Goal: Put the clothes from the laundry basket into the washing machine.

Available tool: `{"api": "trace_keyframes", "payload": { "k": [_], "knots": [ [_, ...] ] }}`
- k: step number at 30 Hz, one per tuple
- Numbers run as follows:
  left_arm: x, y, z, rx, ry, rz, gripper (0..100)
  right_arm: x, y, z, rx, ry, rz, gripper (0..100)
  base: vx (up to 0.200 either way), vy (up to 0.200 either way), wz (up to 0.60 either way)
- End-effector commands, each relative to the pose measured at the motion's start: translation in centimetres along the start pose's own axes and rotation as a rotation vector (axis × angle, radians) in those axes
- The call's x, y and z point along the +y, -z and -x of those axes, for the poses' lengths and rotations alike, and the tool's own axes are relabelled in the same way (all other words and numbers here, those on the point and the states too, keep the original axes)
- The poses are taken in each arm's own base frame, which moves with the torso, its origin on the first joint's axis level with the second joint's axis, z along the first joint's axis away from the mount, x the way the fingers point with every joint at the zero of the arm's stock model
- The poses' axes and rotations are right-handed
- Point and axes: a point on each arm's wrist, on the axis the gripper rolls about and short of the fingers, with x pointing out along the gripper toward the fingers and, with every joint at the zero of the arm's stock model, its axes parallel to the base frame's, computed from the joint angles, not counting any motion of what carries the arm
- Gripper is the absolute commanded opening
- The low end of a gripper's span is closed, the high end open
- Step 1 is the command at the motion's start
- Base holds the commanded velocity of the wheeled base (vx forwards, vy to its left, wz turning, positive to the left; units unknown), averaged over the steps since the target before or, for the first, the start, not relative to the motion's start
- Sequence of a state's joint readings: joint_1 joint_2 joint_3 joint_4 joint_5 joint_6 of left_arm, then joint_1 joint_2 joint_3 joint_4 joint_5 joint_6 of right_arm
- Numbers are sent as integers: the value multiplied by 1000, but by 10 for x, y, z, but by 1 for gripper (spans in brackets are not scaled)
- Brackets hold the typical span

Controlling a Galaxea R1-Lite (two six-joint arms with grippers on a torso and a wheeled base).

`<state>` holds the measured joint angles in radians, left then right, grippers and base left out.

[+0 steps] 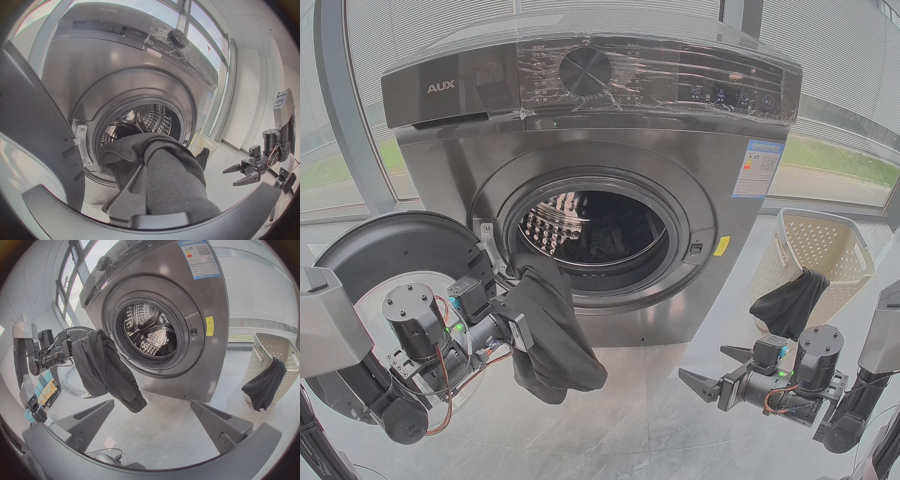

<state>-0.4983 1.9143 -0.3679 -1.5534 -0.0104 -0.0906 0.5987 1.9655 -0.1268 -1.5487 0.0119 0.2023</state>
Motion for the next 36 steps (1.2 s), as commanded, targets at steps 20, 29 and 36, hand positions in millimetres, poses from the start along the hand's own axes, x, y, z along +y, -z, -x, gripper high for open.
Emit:
{"api": "trace_keyframes", "payload": {
  "k": [20,29,36],
  "knots": [
    [-9,13,-2,44,17,-4,0,0,1,1,5,-2,1,100,70,0,0],
    [-9,15,-3,50,18,1,0,0,1,1,5,-2,1,100,67,0,0],
    [-9,15,-3,50,17,2,0,1,1,2,7,-3,1,100,0,0,0]
  ]
}}
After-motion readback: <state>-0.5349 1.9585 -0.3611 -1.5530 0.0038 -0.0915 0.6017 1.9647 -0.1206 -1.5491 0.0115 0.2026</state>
